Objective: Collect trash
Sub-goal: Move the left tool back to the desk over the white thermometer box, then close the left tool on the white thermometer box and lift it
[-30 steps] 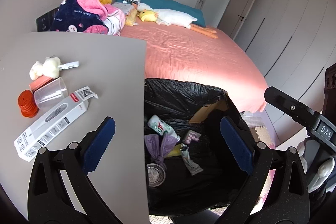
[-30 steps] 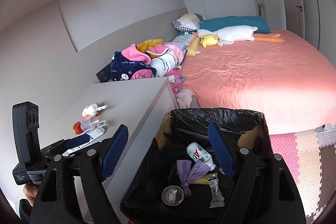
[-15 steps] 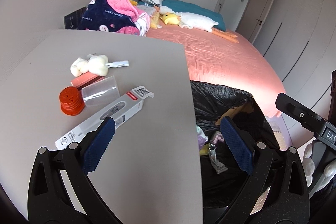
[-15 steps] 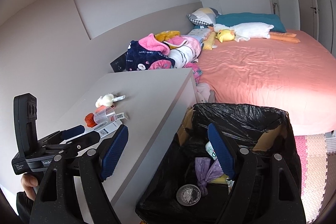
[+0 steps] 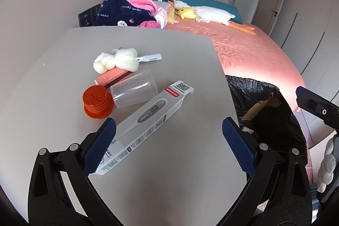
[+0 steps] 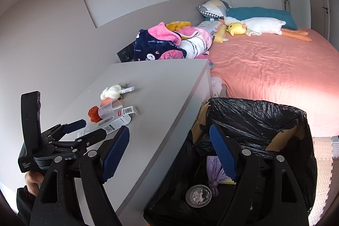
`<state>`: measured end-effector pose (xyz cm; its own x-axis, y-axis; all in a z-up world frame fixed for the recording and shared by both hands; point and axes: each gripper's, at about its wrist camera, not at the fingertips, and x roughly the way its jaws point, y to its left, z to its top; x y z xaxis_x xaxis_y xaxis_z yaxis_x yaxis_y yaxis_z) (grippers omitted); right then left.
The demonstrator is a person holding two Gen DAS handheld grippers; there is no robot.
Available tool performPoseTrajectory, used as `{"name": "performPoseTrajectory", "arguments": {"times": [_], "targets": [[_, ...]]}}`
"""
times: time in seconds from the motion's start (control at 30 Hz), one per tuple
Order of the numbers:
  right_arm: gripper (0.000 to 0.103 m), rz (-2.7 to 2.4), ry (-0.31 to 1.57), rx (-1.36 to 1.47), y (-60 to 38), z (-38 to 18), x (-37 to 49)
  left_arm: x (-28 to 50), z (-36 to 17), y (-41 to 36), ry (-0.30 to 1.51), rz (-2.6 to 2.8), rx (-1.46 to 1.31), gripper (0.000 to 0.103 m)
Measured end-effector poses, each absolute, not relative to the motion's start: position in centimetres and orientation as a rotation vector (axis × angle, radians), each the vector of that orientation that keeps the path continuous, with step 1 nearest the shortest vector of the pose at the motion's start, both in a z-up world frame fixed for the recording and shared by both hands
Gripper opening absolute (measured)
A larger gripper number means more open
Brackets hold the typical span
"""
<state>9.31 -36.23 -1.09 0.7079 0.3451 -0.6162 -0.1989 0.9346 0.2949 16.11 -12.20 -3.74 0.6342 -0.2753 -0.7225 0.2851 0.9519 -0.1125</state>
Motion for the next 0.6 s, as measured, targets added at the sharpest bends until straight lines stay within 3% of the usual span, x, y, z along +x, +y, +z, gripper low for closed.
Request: {"name": "performPoseTrajectory", "arguments": {"times": [0.37,0.6], "targets": [[0.079,0.331,0.753,0.192,-34.4,-1.9,10.2,18.2,-5.6,-11.9,0.852,-0.272,0.108,0.096],[0.079,0.328,0.769,0.200,-34.1,-2.6,10.7,19.0,-6.7,-11.8,0.900,-0.285,0.136,0.083]]}}
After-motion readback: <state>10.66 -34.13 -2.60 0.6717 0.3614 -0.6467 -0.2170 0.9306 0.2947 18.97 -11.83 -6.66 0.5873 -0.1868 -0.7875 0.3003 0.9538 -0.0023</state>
